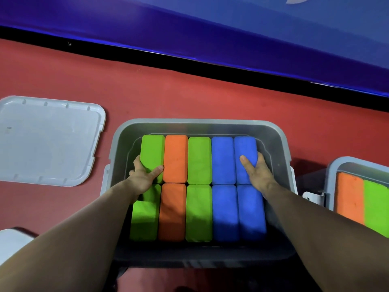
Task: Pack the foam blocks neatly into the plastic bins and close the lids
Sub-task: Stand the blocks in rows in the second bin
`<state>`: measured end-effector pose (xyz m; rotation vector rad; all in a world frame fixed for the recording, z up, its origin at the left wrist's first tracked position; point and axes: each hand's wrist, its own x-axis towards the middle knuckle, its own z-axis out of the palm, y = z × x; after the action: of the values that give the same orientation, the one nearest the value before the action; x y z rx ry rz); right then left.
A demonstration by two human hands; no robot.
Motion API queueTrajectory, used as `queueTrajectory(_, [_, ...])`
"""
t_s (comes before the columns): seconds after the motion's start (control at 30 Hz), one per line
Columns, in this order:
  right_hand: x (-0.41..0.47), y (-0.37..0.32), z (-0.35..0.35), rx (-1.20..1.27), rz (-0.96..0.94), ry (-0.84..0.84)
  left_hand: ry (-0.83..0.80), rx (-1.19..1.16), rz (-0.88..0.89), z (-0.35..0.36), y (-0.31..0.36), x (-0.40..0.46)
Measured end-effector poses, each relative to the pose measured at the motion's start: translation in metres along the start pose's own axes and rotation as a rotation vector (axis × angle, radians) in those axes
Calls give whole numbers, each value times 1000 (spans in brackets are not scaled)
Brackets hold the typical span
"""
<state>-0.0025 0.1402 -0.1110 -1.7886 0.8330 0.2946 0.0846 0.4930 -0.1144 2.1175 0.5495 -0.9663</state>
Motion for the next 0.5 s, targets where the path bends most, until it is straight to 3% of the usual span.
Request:
queueTrajectory(0.3, [-5, -1, 5, -94, -11, 106, 34, 40, 2, 3, 0, 0])
queueTrajectory(0.5, [-16, -12, 11, -430, 24, 204, 77, -20, 56, 2, 5, -5])
